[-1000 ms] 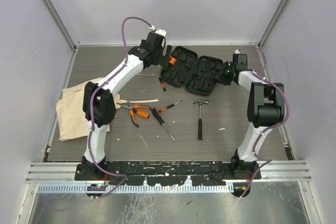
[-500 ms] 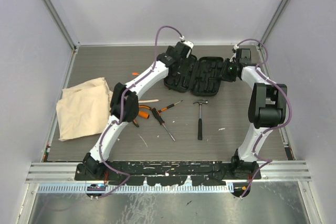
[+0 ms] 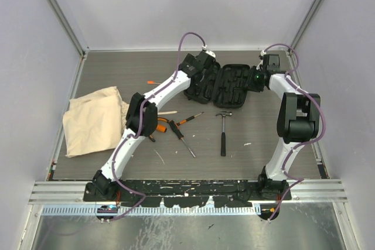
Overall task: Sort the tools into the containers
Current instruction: Open the storage box at the center of the board.
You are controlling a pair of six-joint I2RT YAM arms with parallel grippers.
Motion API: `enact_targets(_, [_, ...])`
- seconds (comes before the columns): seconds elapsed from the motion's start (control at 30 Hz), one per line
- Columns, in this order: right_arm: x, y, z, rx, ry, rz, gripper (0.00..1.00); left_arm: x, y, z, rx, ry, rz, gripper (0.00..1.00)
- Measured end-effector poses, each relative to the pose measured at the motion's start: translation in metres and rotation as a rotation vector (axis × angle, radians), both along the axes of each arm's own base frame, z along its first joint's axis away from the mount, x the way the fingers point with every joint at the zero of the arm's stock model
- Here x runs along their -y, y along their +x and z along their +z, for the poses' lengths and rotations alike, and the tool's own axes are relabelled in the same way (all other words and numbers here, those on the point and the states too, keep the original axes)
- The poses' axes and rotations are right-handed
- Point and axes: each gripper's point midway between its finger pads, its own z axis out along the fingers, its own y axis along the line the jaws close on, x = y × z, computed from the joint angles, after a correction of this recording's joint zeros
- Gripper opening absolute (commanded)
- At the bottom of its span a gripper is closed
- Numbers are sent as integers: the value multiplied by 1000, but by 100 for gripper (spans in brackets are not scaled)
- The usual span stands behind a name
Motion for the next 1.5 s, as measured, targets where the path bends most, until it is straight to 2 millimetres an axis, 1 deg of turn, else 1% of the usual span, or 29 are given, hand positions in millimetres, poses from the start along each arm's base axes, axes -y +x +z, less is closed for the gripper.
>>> enact_targets(0.23, [0, 0, 4, 9, -1, -1, 4, -13, 11, -5, 50, 73, 45, 100])
enact_targets(0.53, [1, 0, 3, 7, -6, -5, 4, -24, 27, 8, 129, 89, 97, 99])
enact_targets(0.73, [1, -1, 3, 6, -6, -8, 3, -39, 41, 12, 151, 77, 128, 100])
enact_targets(0.9, [-2, -2, 2, 1, -3, -8, 3, -43, 43, 10, 145, 57, 142, 99])
enact_targets(1.0, [-2, -2, 2, -2, 4, -16, 3, -47, 39, 10, 129, 37, 147, 100])
enact_targets(1.07, [-3, -3, 0, -6, 10, -17, 3, -51, 33, 12, 109, 16, 141, 100])
enact_targets(1.13, [-3, -6, -3, -16, 15, -17, 3, -53, 25, 18, 90, -13, 135, 99])
enact_targets(1.2, [-3, -8, -6, -23, 18, -17, 3, -55, 18, 28, 83, -39, 129, 99])
enact_targets(1.3, [12, -11, -9, -32, 9, -49, 5, -71, 12, 55, 100, -75, 152, 99])
enact_targets(1.37, [26, -10, -9, -33, -1, -81, 6, -85, 11, 79, 122, -117, 176, 99])
enact_targets(1.43, [36, -10, -10, -33, -12, -107, 9, -95, 10, 104, 150, -161, 188, 99])
enact_targets(1.5, [43, -10, -10, -34, -20, -125, 13, -103, 7, 120, 165, -198, 197, 99])
